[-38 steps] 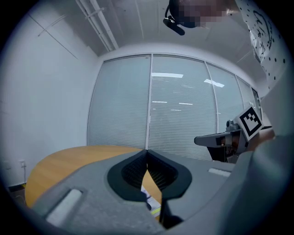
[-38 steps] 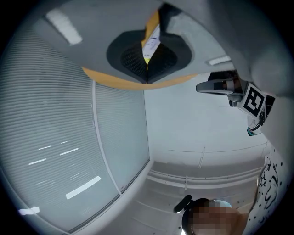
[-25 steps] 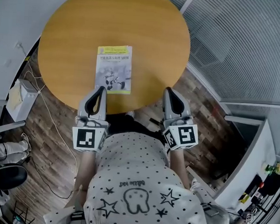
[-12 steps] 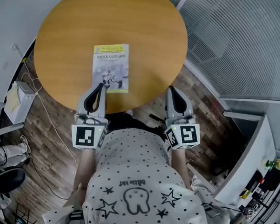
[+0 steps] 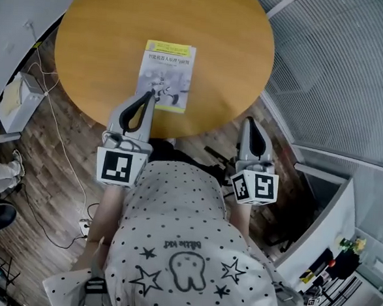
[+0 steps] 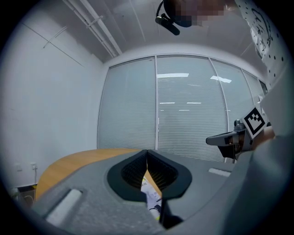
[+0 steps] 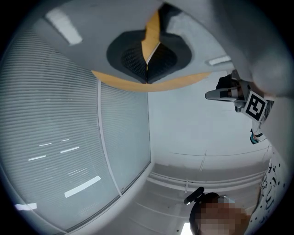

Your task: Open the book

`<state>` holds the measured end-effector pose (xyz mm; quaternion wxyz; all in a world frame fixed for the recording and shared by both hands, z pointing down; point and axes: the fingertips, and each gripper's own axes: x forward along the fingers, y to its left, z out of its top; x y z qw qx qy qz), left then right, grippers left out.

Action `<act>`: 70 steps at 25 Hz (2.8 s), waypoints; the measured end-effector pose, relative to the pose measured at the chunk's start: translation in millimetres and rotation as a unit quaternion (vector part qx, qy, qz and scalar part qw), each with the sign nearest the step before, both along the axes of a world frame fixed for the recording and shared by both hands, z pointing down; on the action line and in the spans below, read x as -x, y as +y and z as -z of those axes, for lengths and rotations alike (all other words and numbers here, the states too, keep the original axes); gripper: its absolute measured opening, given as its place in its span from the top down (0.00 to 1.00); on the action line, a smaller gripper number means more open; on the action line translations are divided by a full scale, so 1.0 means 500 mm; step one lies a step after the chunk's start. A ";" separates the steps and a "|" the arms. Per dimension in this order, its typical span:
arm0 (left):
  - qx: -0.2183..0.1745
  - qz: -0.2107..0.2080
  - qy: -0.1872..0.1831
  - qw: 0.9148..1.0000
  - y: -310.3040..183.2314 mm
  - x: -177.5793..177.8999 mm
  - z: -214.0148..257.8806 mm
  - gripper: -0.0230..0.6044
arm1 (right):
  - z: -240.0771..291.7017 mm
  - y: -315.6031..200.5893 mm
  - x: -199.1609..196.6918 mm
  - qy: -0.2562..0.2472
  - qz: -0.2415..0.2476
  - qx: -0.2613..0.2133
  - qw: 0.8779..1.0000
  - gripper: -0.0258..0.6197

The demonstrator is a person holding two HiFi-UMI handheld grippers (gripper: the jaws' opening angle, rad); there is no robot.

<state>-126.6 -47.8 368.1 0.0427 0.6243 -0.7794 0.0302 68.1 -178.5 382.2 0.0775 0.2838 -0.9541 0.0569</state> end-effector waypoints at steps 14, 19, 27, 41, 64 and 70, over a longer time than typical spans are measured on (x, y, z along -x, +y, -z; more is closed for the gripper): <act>0.000 0.011 0.001 1.000 0.030 0.009 -0.004 0.95 | -0.003 0.023 0.004 -0.003 -0.002 0.006 1.000 0.95; 0.015 0.007 -0.021 1.000 0.035 0.008 -0.020 0.94 | 0.000 0.027 -0.013 -0.006 -0.009 0.007 1.000 0.95; 0.087 -0.050 -0.103 0.990 -0.001 -0.026 -0.068 0.77 | -0.011 0.024 -0.042 -0.009 -0.022 0.010 1.000 0.95; 0.219 -0.175 -0.172 0.945 -0.074 -0.097 -0.246 0.69 | -0.033 0.020 -0.066 -0.006 -0.033 0.026 0.999 0.95; 0.392 -0.328 -0.227 0.829 -0.101 -0.146 -0.523 0.59 | -0.072 0.007 -0.126 0.006 -0.076 0.056 0.996 0.95; 0.405 -0.329 -0.245 0.817 -0.108 -0.131 -0.520 0.59 | -0.073 0.007 -0.123 0.007 -0.076 0.058 0.995 0.95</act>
